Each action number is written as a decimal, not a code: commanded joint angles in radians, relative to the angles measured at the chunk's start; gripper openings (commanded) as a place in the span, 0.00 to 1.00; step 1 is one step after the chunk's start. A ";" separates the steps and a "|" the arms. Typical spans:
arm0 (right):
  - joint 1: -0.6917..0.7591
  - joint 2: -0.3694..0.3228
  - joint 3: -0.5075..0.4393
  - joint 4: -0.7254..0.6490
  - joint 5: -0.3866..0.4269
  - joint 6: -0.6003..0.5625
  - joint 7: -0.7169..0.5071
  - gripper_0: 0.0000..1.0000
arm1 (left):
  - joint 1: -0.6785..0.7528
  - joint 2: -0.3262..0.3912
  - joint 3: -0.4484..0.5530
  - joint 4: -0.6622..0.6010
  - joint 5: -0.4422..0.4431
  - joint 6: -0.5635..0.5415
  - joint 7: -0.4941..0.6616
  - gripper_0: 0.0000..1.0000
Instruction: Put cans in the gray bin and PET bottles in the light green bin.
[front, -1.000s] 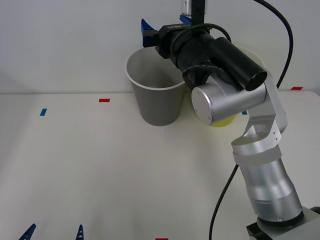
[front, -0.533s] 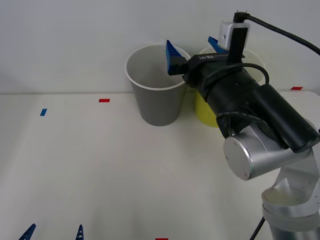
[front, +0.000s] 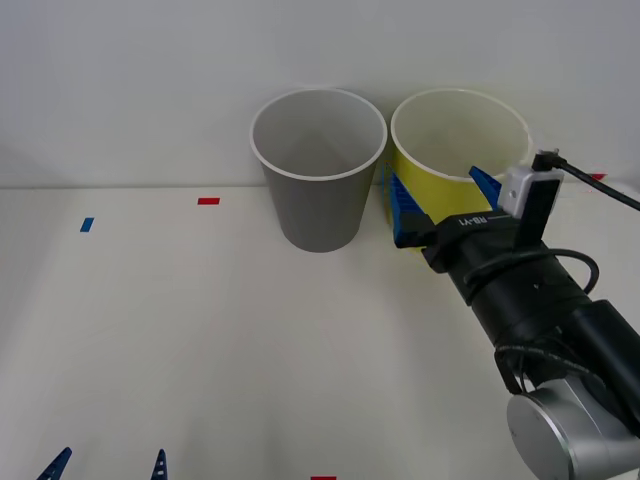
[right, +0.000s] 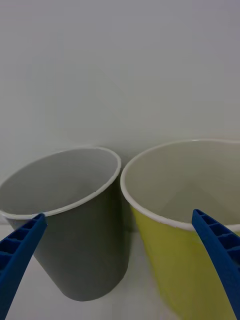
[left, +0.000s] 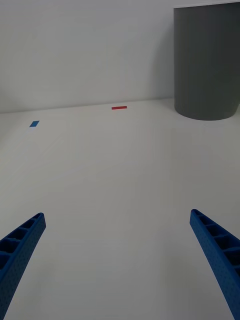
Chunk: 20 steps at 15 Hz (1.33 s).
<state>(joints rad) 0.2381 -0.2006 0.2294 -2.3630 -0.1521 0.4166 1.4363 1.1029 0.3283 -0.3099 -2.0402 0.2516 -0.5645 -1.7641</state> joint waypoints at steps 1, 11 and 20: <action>0.118 -0.049 -0.009 -0.081 -0.001 -0.015 0.004 1.00 | 0.000 0.000 0.000 0.000 0.000 0.000 0.000 1.00; 0.268 -0.128 -0.010 -0.097 0.060 -0.095 0.009 1.00 | 0.000 0.000 0.000 0.000 0.000 0.000 0.000 1.00; 0.501 -0.105 0.004 0.205 0.068 -0.642 0.044 1.00 | 0.000 0.000 0.000 0.000 0.000 0.000 0.000 1.00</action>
<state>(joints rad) 0.7141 -0.3020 0.2330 -2.1895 -0.0774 -0.1889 1.4716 1.1029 0.3283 -0.3099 -2.0402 0.2516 -0.5645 -1.7641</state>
